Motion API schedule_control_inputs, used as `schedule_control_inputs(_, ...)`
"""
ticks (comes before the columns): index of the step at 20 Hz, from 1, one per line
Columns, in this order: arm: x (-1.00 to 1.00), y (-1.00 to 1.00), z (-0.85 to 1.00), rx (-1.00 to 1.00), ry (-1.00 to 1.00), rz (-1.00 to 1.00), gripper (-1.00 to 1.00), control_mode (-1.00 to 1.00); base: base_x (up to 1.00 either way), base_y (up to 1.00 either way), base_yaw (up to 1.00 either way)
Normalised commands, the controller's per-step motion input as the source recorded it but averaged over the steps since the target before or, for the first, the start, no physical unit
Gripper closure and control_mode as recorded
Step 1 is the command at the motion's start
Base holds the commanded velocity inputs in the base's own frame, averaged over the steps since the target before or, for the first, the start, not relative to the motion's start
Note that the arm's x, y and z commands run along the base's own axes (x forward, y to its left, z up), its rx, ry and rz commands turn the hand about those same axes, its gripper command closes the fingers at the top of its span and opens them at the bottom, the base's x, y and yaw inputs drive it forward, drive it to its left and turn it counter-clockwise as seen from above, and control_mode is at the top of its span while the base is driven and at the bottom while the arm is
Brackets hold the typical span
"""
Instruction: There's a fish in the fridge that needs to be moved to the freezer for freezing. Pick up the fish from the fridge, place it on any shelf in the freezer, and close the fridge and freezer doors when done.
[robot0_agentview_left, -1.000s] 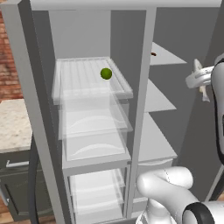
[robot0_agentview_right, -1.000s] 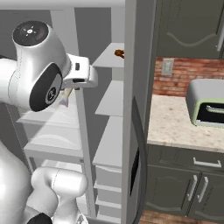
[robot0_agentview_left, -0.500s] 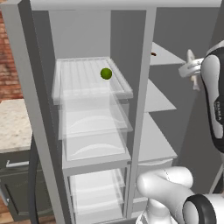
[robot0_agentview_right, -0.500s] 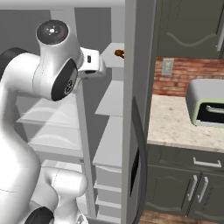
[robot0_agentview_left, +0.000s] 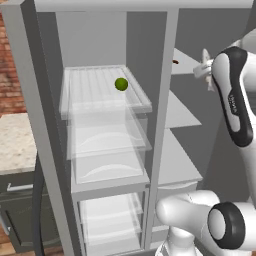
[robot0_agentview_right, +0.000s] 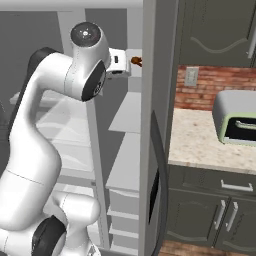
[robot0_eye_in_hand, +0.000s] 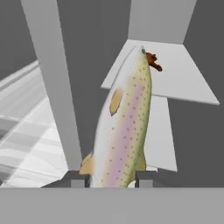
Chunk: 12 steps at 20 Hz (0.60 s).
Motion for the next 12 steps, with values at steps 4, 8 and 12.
schedule_control_inputs(4, 0.81, -0.07, 0.00, 0.00, 0.01, 0.05, 1.00, -1.00, 0.00, 0.00, 0.00)
schedule_control_inputs(8, 0.70, 0.00, 0.00, 0.00, 0.03, 0.03, 1.00, -1.00, 0.00, 0.00, 0.00)
schedule_control_inputs(12, 0.47, -0.30, 0.00, 0.01, 0.00, 0.06, 1.00, -1.00, 0.00, 0.00, 0.00)
